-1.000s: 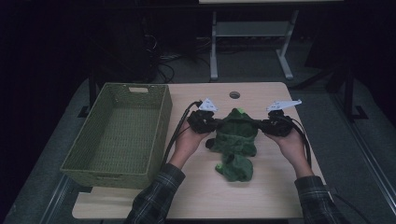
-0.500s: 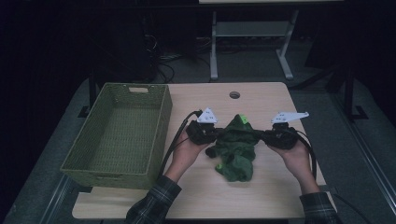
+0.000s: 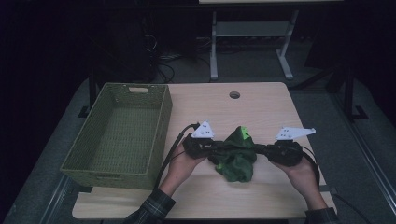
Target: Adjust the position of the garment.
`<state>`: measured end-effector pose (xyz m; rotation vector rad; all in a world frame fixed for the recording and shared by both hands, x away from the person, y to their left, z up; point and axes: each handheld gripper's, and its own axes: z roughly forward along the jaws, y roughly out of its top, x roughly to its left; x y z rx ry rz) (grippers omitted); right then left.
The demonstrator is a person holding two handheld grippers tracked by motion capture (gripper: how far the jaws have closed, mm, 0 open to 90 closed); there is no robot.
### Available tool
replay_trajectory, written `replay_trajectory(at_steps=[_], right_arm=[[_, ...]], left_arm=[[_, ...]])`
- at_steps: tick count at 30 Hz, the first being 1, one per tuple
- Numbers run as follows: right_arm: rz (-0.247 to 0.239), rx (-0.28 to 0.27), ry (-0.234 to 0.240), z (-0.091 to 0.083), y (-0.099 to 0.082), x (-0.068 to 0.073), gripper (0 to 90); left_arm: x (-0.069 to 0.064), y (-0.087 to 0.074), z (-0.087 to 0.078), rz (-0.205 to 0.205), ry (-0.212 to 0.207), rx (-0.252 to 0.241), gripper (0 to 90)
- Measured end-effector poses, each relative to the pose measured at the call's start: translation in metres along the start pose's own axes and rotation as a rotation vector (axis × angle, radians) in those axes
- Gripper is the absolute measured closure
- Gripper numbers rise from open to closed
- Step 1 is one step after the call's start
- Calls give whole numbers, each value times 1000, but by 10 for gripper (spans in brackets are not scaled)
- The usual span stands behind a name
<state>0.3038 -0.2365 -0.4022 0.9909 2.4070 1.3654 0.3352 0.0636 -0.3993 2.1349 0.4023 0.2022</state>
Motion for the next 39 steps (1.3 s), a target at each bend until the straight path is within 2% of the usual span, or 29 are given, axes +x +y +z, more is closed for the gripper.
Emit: replay_trajectory(at_steps=[9, 14, 20, 24, 29, 33, 36, 39], right_arm=[[3, 17, 47, -5, -28, 17, 868], [12, 27, 69, -7, -38, 26, 867], [14, 50, 86, -7, -48, 35, 866], [21, 79, 96, -3, -57, 38, 866], [30, 143, 104, 10, -67, 38, 867], [27, 177, 100, 20, -69, 39, 867], [33, 185, 97, 26, -68, 39, 869], [4, 186, 79, 35, -64, 37, 870]], left_arm=[[-21, -22, 0, 18, -45, 31, 842], [-29, -32, 2, 10, -68, 36, 843], [-38, -44, 10, 25, -90, 83, 843], [-42, -52, 17, 16, -102, 104, 844], [-45, -57, 25, 22, -105, 130, 847], [-41, -58, 28, 21, -101, 142, 850], [-35, -58, 30, 22, -86, 146, 856], [-29, -57, 33, 26, -53, 154, 857]])
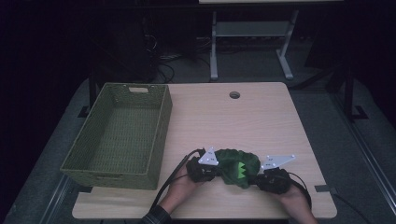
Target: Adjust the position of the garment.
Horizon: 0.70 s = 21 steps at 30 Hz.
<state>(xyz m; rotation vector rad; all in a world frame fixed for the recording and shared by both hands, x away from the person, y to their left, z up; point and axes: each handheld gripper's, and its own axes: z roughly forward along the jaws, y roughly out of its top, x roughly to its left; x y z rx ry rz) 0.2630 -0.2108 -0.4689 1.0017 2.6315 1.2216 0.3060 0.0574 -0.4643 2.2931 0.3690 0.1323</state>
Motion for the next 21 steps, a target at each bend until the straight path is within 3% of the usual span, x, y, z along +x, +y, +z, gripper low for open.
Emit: replay_trajectory(at_steps=[6, 12, 21], right_arm=[[-11, 6, -16, 4, 2, 2, 861], [-9, -42, -7, -19, -1, 12, 691], [-33, -75, -1, -39, -8, 29, 615]], left_arm=[[0, 0, 1, -2, -2, 6, 834], [-8, 4, -17, -20, -24, -31, 708], [-15, -1, -42, -40, -32, -48, 674]])
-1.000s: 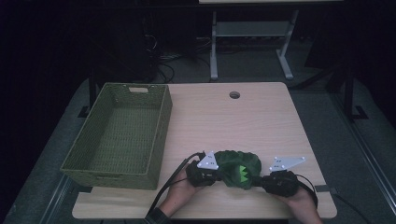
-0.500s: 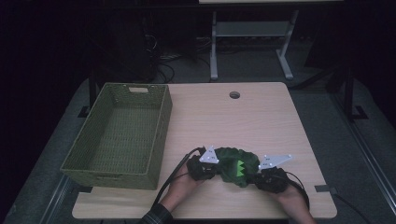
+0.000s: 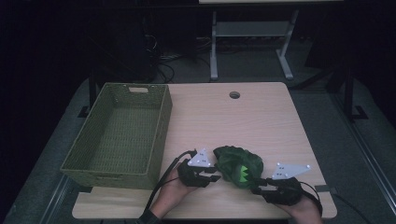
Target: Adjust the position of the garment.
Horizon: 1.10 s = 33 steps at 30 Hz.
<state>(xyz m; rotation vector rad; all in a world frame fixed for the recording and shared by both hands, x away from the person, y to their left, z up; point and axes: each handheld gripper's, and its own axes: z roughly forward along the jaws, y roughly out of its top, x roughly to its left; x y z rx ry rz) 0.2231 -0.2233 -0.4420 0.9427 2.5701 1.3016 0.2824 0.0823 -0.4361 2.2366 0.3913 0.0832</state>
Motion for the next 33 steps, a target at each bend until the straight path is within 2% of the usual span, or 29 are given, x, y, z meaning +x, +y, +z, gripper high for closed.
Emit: replay_trajectory(at_steps=[4, 6, 8, 10, 13, 15, 17, 19, 23, 29, 33], right_arm=[[-32, -16, 10, -6, 4, 5, 598], [-32, -20, 12, -8, 6, 5, 602], [-34, -24, 10, -9, 8, 4, 637], [-25, -34, -12, -10, 13, -1, 764], [-22, -50, -32, -8, 19, -7, 849], [-9, -64, -37, -3, 24, -13, 892], [-15, -45, -44, 4, 28, -19, 898], [-5, -17, -54, 11, 29, -23, 898], [-1, 42, -63, 23, 21, -27, 899], [27, 99, -49, 32, 9, -28, 899], [30, 120, -36, 37, 5, -27, 899]], left_arm=[[2, 6, -5, -6, -2, -20, 729], [2, 13, -6, 0, -5, -27, 766], [4, 18, -6, 7, -10, -36, 810], [5, 25, -4, 10, -13, -43, 828], [8, 37, -1, 15, -15, -66, 859], [10, 41, 1, 17, -12, -71, 876], [16, 48, 11, 9, -8, -75, 891], [20, 47, 19, -1, -4, -56, 895], [27, 36, 36, -19, 1, 14, 897], [28, 20, 43, -35, 7, 70, 897], [27, 14, 46, -26, 10, 92, 897]])
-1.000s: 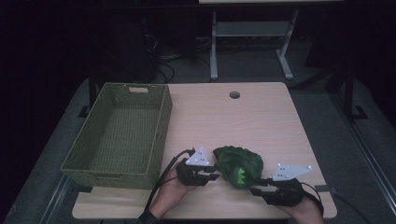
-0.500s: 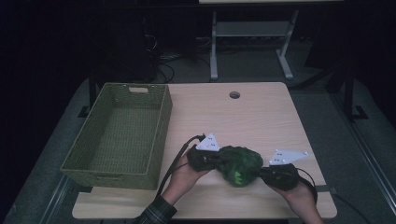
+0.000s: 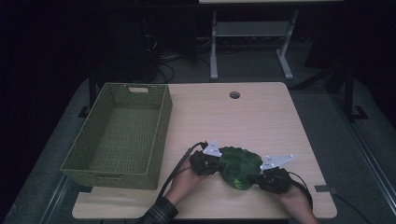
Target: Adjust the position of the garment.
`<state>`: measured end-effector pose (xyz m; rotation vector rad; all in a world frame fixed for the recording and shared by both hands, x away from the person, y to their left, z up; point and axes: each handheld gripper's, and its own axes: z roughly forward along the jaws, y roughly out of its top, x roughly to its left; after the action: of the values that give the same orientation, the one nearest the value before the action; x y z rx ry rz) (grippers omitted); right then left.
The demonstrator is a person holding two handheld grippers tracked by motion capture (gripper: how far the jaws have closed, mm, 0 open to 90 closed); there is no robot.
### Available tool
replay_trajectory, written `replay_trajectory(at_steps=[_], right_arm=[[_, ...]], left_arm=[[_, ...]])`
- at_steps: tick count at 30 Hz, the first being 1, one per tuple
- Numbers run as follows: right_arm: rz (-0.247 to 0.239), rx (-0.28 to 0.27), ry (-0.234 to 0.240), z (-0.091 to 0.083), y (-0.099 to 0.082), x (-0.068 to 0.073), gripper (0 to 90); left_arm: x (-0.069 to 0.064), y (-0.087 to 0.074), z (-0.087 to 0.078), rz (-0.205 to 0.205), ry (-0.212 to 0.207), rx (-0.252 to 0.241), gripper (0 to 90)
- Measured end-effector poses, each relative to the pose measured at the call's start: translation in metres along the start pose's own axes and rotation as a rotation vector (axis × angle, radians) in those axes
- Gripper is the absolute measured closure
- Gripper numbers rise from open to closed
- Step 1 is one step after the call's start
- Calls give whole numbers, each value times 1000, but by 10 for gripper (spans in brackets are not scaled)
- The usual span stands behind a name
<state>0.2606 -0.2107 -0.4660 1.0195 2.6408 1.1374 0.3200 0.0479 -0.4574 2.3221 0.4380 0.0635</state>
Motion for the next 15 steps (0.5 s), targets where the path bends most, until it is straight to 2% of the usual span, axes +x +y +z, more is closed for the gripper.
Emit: replay_trajectory(at_steps=[4, 6, 7, 14, 15], right_arm=[[18, 0, 16, 1, -3, -1, 900], [35, -4, 29, 0, -5, -3, 900], [50, -4, 36, 0, -6, -3, 900], [61, 12, 36, -6, -12, -3, 899], [47, 12, 32, -7, -13, -3, 899]], left_arm=[[-3, -3, 6, 20, 10, 45, 897], [-3, -4, 7, 17, 10, 50, 898], [-4, -4, 7, 17, 12, 45, 898], [-3, -6, 7, -6, 7, 24, 898], [-2, -6, 7, 1, 8, 24, 897]])
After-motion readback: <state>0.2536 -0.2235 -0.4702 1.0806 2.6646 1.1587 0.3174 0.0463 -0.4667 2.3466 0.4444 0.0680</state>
